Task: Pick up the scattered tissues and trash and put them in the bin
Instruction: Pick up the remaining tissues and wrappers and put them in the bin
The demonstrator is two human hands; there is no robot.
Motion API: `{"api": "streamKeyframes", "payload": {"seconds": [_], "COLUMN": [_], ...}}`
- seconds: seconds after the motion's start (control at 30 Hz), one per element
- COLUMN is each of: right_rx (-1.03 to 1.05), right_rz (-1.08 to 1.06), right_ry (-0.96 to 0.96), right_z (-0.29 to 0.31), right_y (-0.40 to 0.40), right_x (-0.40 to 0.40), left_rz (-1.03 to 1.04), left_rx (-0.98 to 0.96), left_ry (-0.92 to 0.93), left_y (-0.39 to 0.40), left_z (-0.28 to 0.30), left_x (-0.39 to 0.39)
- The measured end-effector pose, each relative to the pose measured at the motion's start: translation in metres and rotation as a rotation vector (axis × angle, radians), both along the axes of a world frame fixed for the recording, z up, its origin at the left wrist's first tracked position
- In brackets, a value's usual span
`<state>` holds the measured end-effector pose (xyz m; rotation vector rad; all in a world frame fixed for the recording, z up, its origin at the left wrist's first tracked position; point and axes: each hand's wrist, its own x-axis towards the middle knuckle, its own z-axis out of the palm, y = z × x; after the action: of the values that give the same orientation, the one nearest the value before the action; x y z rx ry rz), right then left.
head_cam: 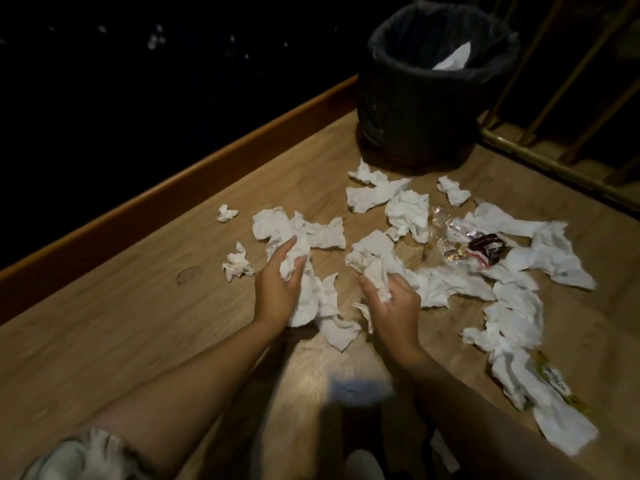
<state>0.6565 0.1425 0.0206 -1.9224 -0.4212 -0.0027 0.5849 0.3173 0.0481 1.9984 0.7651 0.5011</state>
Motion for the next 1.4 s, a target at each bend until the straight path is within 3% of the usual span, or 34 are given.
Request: {"api": "streamKeyframes", "payload": {"seconds": [0.17,0.37,0.53,0.67,0.87,1.07,1.3,1.4], "right_rx": [0.116,0.184,0.250,0.320,0.731,0.592,0.531,0.550], "right_rz": [-0.081,-0.009,-0.021,-0.240,-0.289,-0.431,-0.466,-0.490], "right_ry": [0.013,0.010,-0.016,0.063,0.535,0.563,0.642,0.645], "right_z": [0.045,0.118,0.161,0.182,0.211,0.206,0.204,0.204], "right_y": [0.025,0.036,0.054,0.074,0.112,0.145,0.152,0.150], "right_x": [0.054,0.116,0.175,0.215,0.298,0.363,0.353,0.346], "left_rz": [-0.058,-0.129,-0.228,-0.293,-0.285,-0.289,-0.322,-0.450], "left_rx": [0.052,-0.040,-0.148,-0.070,-0.004,0.036,0.234,0.200], "left_ry": [0.024,0.090,0.031,0.034,-0.050,-0.214,-0.079,-0.044], "left_y": [0.008,0.002,0.010,0.030,0.060,0.086,0.100,0.104], "left_z": [0.065,0.148,0.193,0.196,0.197,0.169,0.135,0.132], "left_x": [0.065,0.134,0.195,0.253,0.332,0.387,0.412,0.417]}}
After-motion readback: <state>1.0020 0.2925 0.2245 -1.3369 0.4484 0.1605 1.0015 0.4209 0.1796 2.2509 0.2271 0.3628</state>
